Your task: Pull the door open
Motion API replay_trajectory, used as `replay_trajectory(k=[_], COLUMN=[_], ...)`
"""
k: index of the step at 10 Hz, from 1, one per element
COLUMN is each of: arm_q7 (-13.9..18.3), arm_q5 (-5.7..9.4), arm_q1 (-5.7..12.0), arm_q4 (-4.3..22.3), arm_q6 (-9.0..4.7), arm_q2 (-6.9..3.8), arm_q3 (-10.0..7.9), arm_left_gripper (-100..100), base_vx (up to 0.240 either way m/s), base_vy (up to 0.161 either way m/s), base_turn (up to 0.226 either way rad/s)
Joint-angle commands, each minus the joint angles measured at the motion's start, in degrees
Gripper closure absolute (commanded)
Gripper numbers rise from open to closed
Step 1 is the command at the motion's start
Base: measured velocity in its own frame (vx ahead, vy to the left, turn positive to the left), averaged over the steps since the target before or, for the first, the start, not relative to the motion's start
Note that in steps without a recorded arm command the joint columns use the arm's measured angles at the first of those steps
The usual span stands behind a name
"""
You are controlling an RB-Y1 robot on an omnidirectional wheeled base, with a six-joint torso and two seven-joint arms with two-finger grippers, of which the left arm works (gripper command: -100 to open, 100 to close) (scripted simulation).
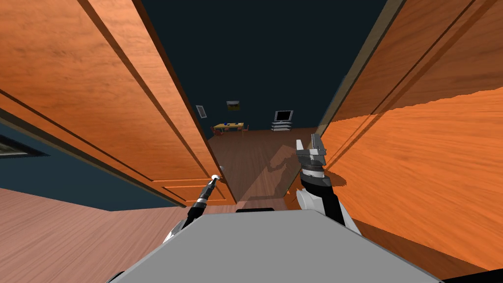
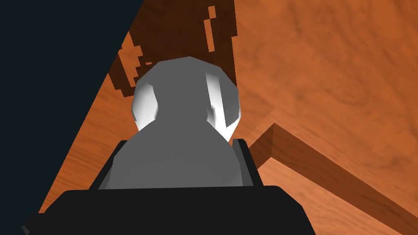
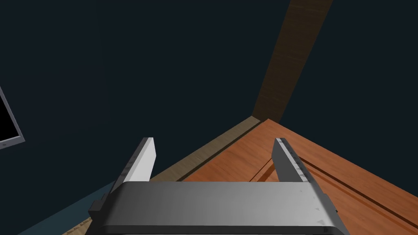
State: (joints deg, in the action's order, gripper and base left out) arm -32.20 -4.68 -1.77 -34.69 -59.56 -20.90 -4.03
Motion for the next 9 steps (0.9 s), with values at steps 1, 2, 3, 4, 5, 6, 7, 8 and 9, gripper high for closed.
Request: replay_trajectory(k=[1,2,3,4,5,6,7,8,9], arm_q7=[2.86,4.28,5.18,7.17,7.50,9.72,11.13,12.18,14.08], arm_q5=[0.94,1.78,1.78,2.63,2.63,3.47,4.40,4.40,5.33], arm_q1=[-0.04,0.04,0.04,0.12,0.12,0.20,0.29,0.29,0.38], arm_q4=[-0.22,-0.28,-0.28,-0.34,-0.34,-0.41,-0.47,-0.47,-0.54], arm_q6=[0.27,0.47,0.47,0.66,0.66,0.86,1.07,1.07,1.29], arm_q2=[0.21,0.24,0.24,0.27,0.27,0.30,0.34,0.34,0.37], arm_q3=[0.40,0.66,0.66,0.92,0.92,1.18,1.47,1.47,1.76], arm_left_gripper=[100,100,100,100,100,100,100,100,100], base_vx=[-0.042,-0.065,-0.049,-0.049,-0.038,-0.039,-0.068,-0.046,-0.055], base_vy=[0.024,0.034,0.025,0.023,0.022,0.027,0.035,0.029,0.024], base_turn=[-0.066,-0.101,-0.057,-0.073,-0.036,-0.063,-0.122,-0.059,-0.079])
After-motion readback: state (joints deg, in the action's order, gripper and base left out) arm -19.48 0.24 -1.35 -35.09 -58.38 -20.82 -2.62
